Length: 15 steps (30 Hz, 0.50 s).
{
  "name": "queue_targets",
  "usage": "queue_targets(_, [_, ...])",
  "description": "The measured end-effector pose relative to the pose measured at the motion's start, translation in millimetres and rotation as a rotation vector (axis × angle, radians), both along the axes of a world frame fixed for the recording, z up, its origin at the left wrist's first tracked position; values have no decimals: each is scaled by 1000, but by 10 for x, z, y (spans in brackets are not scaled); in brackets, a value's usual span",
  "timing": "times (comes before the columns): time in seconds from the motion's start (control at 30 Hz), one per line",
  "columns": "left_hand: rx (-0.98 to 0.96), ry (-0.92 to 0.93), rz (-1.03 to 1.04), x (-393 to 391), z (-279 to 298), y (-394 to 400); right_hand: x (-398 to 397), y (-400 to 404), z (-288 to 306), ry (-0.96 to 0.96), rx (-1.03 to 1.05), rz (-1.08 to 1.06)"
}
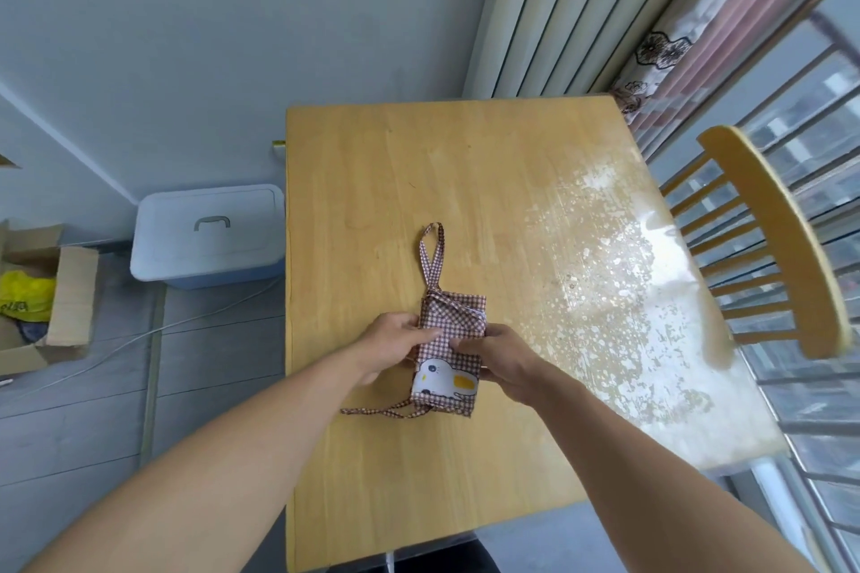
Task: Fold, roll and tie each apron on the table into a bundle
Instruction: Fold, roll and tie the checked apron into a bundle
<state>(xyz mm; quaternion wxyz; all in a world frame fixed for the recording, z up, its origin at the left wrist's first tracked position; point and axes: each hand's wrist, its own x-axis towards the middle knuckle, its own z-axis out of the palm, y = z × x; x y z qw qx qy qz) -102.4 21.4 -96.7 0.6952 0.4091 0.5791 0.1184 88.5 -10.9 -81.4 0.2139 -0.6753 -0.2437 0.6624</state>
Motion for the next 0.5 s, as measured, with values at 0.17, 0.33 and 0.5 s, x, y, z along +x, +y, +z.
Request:
queue_targets(0.17, [75, 72, 157, 59, 107, -9, -5, -125, 168, 38, -106, 46])
queue_targets(0.33, [116, 169, 266, 54, 372, 31, -110, -232, 360, -152, 153, 41])
queue_targets(0.5, [173, 145, 240, 34, 676, 99, -182, -279, 609, -400, 557, 84])
